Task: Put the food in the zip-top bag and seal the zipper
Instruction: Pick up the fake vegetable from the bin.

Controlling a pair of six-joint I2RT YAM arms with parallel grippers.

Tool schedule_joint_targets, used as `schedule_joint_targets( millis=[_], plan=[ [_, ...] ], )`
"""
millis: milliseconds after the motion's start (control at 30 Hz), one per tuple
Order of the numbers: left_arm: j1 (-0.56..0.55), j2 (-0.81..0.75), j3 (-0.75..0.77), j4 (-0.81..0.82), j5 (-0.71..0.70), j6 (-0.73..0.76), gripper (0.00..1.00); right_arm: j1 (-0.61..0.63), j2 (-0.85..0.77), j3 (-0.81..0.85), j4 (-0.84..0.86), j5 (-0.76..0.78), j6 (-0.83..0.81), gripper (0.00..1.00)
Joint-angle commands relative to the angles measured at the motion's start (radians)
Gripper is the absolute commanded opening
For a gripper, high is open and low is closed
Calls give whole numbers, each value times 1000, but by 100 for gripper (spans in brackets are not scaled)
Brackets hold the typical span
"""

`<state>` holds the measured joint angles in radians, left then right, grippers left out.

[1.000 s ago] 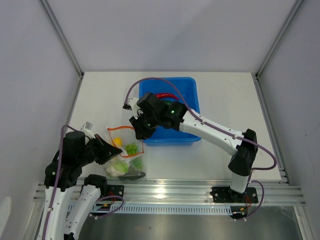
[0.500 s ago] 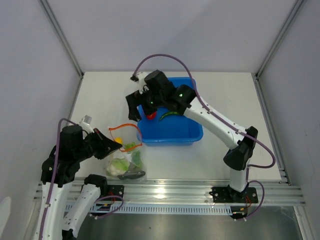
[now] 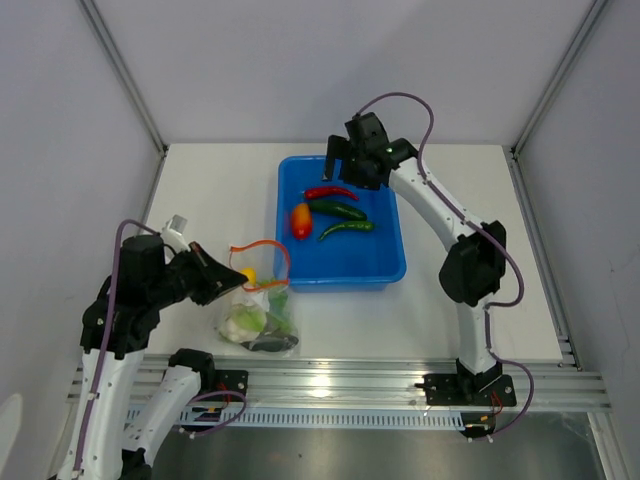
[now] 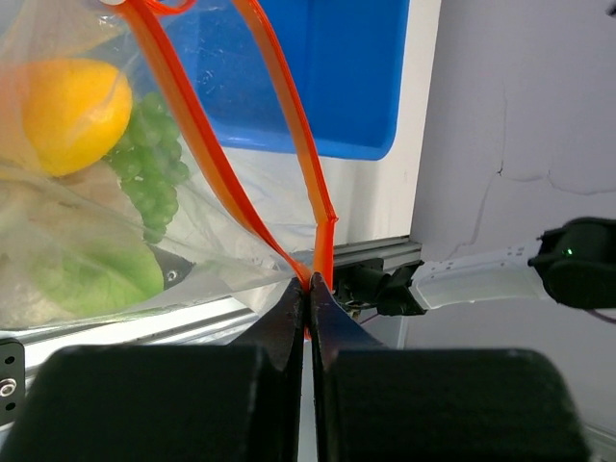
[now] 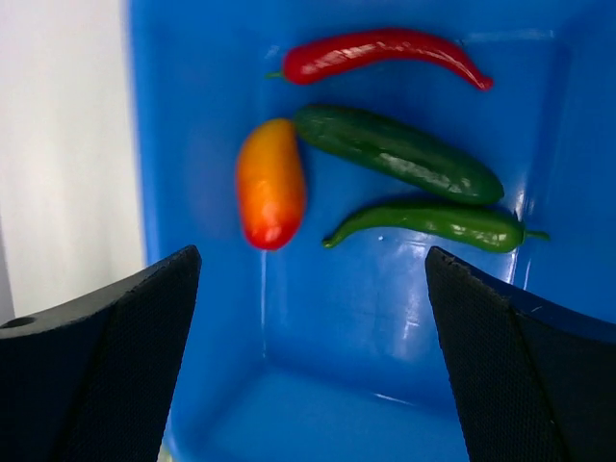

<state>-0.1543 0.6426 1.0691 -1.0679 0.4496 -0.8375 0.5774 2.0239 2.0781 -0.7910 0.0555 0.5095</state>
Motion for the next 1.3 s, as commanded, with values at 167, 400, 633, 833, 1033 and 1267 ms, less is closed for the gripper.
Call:
schedule_joint_targets(
  millis=[167,400,633,833,1033,1267],
  plan=[
    [7,-46,-93,75,60,0,1,-57,191,76,42,-135,71,96],
    [7,-72,-127,63,63,-2,1,-53,249,59,68,-146,-241,95],
    [7,-67,-146,65,75,-6,0,-44,257,-16,116,-167,-459,93],
    [7,-54,-136,60,92,-6,1,-53,294,-33,156,-197,-534,93],
    [7,-47,-106,10,80,18,0,-47,383,66,121,-178,-549,88],
    [7,-44,-106,13,84,15,1,-14,400,59,116,-126,-552,70]
  ],
)
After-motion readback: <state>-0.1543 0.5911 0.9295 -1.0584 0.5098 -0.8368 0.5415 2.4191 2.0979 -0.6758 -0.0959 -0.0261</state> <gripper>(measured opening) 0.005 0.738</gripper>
